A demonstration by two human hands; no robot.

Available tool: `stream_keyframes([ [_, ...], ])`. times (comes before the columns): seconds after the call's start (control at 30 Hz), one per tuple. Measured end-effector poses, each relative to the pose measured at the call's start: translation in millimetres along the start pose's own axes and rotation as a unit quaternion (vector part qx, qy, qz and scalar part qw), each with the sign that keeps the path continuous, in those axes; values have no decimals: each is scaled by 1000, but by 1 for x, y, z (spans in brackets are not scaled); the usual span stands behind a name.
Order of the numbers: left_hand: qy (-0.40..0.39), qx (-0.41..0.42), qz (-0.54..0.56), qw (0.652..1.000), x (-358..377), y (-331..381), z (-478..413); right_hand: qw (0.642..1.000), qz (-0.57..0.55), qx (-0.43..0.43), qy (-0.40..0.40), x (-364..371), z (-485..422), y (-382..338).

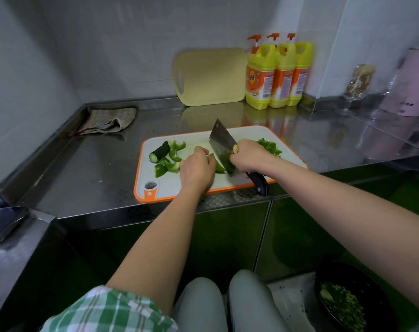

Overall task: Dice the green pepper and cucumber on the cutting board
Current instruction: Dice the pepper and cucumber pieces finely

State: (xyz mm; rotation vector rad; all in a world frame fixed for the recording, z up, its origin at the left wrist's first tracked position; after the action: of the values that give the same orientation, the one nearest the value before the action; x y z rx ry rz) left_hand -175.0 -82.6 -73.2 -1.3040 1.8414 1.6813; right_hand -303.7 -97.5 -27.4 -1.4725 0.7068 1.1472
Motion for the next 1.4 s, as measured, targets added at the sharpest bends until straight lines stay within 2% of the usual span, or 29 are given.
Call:
stream_keyframes([
  [0.1,-3,-1,-4,1000,2,-1,-2,999,-50,0,18,-4,-3,5],
  [0.2,-2,-3,-14,1000,2,0,-3,998,-68,-2,0,-11,0,6],
  [0.37,5,-3,-15,1000,3,-1,-4,998,-55,-2,-42,-9,8,0],
  [0.57,9,2,-14,1000,5,-2,-6,997,-73,-2,-35,-17,8,0],
  [0.97,25,21,-32,999,4,0,-6,998,16,-11,-65,-13,28,-11],
  [1.17,21,24,-32,999,4,0,-6,997,14,-16,-73,-11,22,-16],
  [1.4,8,27,1,1000,4,-3,-4,999,30,-15,-18,3,0,-22],
])
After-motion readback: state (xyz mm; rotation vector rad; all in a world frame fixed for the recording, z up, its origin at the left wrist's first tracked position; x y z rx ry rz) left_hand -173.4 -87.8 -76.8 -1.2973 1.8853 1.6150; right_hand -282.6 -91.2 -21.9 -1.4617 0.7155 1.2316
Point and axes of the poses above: each hand's wrist, its own z-axis away from the middle knuckle, its own x-axis out of the palm, y = z × x, the point moved 5 cm from there along -z, towards the middle knuckle, and after that the axes turned 4 degrees about z, right-handed, at the moved point
